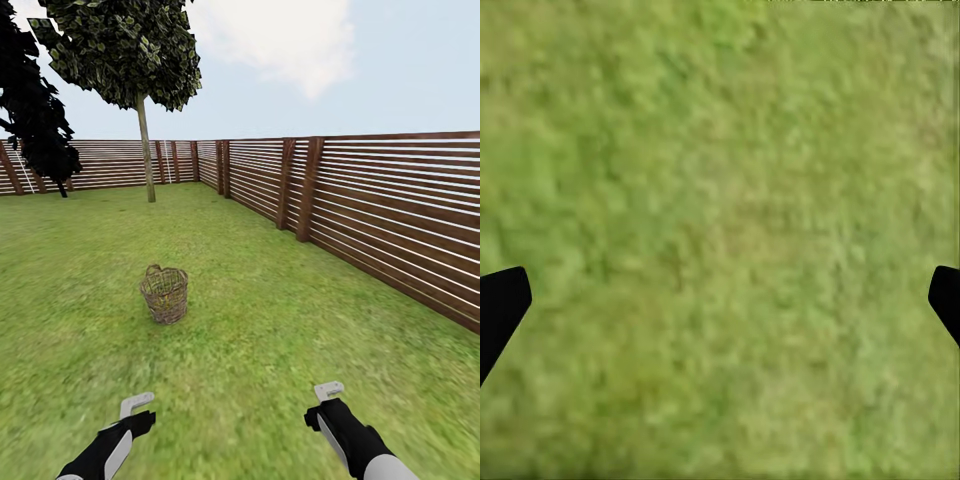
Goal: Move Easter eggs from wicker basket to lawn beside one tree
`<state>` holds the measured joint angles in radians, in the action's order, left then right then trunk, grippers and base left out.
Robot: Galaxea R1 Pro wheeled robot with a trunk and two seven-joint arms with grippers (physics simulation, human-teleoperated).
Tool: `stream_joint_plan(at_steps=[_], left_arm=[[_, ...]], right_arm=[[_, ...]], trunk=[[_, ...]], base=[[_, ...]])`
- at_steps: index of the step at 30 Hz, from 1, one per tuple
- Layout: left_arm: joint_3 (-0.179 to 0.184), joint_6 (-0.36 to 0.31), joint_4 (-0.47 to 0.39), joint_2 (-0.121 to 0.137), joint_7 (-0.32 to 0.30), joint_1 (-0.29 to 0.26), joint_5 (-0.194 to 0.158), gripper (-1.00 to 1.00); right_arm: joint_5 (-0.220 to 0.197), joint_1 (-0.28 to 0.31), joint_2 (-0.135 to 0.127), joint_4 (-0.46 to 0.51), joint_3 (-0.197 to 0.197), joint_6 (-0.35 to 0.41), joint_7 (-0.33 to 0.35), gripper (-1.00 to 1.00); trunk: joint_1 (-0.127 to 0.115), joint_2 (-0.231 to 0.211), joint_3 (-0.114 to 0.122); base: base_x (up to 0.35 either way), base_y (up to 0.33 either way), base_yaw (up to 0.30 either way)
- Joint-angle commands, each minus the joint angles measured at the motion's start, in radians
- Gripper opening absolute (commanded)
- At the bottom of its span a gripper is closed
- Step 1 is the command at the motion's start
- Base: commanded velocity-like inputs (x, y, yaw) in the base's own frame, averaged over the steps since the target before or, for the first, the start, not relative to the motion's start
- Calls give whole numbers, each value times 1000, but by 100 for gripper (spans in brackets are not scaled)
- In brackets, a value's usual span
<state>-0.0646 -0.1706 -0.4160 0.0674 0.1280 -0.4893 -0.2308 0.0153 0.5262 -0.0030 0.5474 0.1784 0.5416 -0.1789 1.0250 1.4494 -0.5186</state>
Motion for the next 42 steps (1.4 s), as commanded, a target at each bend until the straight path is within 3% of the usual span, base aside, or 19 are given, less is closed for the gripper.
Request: stream_joint_plan(at_steps=[1,12,17,31,42], left_arm=[[1,-5,-5,0,3,0,-10,100],[-5,7,-1,-1,4,0,-18,100],[-34,-8,1,-2,1,0,-42,100],[-37,-13,3,-6,3,0,-47,100],[-35,-13,8,-11,4,0,-42,100]], right_arm=[[2,0,0,2,6,6,-4,100],[3,0,4,1,13,-34,-3,100],[4,0,7,0,13,-39,-4,100],[6,0,9,-4,15,-59,-4,100],[6,0,11,-62,14,-63,-4,100]], trunk=[[0,1,-1],[0,1,-1],[0,1,-1],[0,1,-1],[0,1,-1]], base=[[0,0,0],[69,18,0],[302,8,0],[331,0,0],[332,0,20]])
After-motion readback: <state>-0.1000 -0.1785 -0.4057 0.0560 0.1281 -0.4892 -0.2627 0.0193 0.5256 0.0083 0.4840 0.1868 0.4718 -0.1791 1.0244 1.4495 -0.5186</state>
